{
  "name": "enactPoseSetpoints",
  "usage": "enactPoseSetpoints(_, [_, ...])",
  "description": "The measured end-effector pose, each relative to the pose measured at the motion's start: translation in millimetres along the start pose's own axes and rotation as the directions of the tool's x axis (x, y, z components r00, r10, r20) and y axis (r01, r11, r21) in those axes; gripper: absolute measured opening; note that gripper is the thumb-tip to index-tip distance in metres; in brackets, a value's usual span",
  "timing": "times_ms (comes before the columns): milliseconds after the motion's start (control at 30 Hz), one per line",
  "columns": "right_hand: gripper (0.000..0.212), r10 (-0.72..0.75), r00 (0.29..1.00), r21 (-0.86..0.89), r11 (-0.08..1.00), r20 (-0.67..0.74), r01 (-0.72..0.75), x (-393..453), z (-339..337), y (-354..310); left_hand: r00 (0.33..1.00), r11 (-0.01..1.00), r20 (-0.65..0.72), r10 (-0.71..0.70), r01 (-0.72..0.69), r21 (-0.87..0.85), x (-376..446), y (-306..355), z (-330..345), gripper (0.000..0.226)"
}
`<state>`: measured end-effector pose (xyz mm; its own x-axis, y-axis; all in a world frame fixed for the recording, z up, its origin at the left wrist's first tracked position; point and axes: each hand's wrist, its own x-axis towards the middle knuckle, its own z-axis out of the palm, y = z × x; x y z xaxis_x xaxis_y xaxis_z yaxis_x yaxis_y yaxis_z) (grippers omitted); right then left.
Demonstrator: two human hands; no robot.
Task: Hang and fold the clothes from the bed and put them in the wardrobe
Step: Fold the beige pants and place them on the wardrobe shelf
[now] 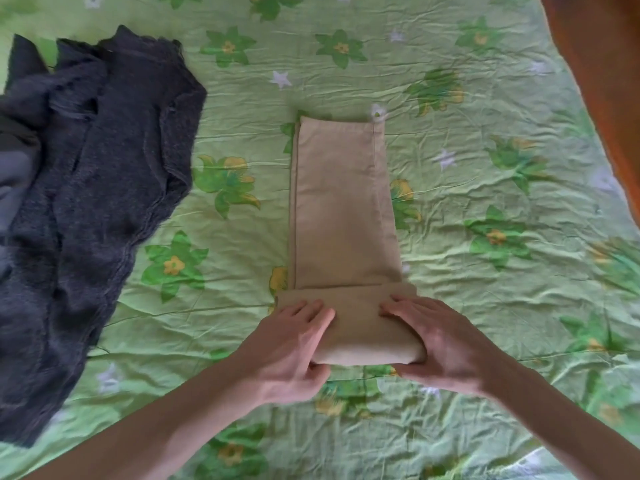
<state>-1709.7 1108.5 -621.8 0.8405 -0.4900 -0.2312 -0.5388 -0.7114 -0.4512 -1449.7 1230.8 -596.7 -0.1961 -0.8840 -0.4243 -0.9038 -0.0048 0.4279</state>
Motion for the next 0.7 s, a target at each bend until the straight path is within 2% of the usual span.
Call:
enactPoseSetpoints(100, [0.061,0.105,0.962,0.217,0.963,0.253,-0.162,-2,-32,-13,0.991,0.988,0.133,0.003,0.018,-0.156,-8,1,-18,0.052])
enactPoseSetpoints(167, [0.048,0.16,0.884,0.333,0.885,0.438,-0.325,4,-40,-10,0.961,0.956,0.274,0.028,0.054,-0.288,-5,-4,-26,0.043])
enactPoseSetpoints(233, [0.04,0.18,0.831,0.438,0.78,0.526,-0.446,10,-41,-6,0.937,0.859,0.347,0.05,0.137,-0.493,-2,-15,-28,0.033])
enactPoseSetpoints(267, [0.041,0.191,0.834,0.481,0.741,0.518,-0.468,13,-38,-4,0.942,0.778,0.334,0.022,0.194,-0.598,-1,-22,-26,0.03])
enactPoseSetpoints(300, [0.045,0.229,0.855,0.534,0.698,0.465,-0.477,15,-34,-2,0.957,0.683,0.286,-0.043,0.237,-0.691,-1,-29,-22,0.027])
enactPoseSetpoints(333, [0.055,0.307,0.884,0.602,0.649,0.353,-0.466,16,-28,0,0.967,0.585,0.212,-0.143,0.255,-0.77,-1,-33,-18,0.025])
enactPoseSetpoints(367, [0.064,0.409,0.893,0.654,0.626,0.189,-0.425,17,-21,-1,0.958,0.528,0.101,-0.268,0.234,-0.816,-1,-35,-12,0.025])
enactPoseSetpoints(400, [0.068,0.483,0.875,0.637,0.68,-0.016,-0.364,18,-13,-3,0.918,0.529,-0.038,-0.394,0.193,-0.826,-1,-36,-5,0.028])
enactPoseSetpoints(433, [0.066,0.491,0.842,0.534,0.785,-0.224,-0.315,19,-3,-5,0.856,0.567,-0.17,-0.488,0.163,-0.808,1,-35,4,0.034])
enactPoseSetpoints(467, [0.061,0.435,0.819,0.387,0.876,-0.375,-0.288,20,9,-6,0.8,0.599,-0.261,-0.54,0.148,-0.787,5,-34,12,0.042])
enactPoseSetpoints(500, [0.057,0.356,0.816,0.241,0.932,-0.455,-0.272,22,20,-7,0.768,0.612,-0.298,-0.567,0.151,-0.776,9,-33,21,0.05])
enactPoseSetpoints(567, [0.055,0.276,0.823,0.032,0.953,-0.496,-0.3,28,39,-8,0.723,0.647,-0.342,-0.6,0.187,-0.739,20,-31,38,0.066])
enactPoseSetpoints(633, [0.055,0.227,0.813,-0.088,0.943,-0.537,-0.321,32,50,-9,0.658,0.747,-0.48,-0.58,0.195,-0.635,32,-29,51,0.074])
enactPoseSetpoints(700, [0.057,0.158,0.847,-0.142,0.954,-0.507,-0.263,35,62,-8,0.642,0.886,-0.631,-0.436,0.181,-0.428,41,-25,57,0.065])
